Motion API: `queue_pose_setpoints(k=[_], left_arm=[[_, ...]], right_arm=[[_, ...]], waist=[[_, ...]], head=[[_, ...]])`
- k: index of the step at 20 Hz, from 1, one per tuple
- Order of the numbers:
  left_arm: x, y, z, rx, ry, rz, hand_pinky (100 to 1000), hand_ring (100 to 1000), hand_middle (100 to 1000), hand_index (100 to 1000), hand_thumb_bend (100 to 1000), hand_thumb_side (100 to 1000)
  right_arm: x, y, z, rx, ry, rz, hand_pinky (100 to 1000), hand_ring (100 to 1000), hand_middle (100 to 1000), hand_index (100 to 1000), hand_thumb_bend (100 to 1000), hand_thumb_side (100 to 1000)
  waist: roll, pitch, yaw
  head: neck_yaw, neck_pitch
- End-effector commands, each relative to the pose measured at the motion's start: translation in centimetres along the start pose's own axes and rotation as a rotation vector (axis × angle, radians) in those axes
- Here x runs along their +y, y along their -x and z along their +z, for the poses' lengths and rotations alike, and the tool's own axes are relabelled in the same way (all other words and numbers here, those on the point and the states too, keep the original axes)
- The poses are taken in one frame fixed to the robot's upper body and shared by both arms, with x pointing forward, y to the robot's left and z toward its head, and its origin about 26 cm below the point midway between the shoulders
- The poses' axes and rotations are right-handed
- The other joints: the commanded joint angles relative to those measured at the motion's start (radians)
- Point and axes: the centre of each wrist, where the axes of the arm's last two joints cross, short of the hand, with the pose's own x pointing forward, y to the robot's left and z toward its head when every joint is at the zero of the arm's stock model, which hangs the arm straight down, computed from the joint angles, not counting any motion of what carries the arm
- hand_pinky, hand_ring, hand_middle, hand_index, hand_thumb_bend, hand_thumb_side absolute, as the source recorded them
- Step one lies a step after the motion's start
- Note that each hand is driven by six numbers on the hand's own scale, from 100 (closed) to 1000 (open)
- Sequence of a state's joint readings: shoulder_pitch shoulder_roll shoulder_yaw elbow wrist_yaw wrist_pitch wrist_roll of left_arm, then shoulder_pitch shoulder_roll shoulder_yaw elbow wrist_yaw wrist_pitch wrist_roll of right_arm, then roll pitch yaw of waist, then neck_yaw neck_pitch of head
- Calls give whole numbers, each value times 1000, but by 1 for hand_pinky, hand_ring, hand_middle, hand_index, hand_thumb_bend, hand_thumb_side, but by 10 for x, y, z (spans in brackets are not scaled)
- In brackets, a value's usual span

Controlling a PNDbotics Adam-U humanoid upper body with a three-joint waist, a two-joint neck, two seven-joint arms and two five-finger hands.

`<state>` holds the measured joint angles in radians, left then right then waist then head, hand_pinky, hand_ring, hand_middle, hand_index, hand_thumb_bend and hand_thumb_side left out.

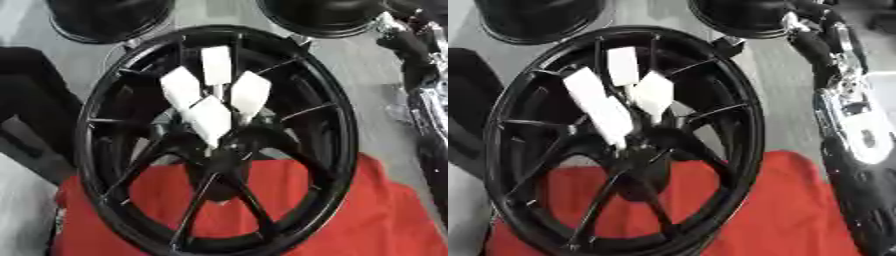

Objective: Pull the pin out of the wheel hub.

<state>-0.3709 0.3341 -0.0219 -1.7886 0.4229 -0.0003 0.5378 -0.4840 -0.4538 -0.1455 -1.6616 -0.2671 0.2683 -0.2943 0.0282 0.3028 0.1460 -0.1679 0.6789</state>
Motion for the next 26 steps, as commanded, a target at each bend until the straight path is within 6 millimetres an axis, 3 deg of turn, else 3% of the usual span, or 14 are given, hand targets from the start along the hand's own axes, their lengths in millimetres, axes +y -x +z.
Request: queue_pose_setpoints(k=[1,14,19,26], left_arm=[[-1,-11,-4,-40,21,-3,646,794,712,746,361,653],[-1,-11,-5,-38,20,-8,644,796,713,745,360,653],[6,-7,-3,-26,13,-35,644,796,713,745,359,655],[17,-2,-1,-6,2,-79,643,797,713,744,356,659]], right_arm=[[-5,-11,-4,-34,0,30,812,802,827,824,260,331],[-2,-21,-11,-59,-12,13,817,817,849,837,274,331],[4,-62,-29,-207,-113,76,835,858,894,868,292,326],[26,-136,-42,-412,-402,241,855,861,887,885,329,301]], waist=[[-1,-25,1],[-4,-31,4],[-16,-50,-8],[-33,-68,-26]], head=[[3,-14],[15,-11],[18,7],[19,35]])
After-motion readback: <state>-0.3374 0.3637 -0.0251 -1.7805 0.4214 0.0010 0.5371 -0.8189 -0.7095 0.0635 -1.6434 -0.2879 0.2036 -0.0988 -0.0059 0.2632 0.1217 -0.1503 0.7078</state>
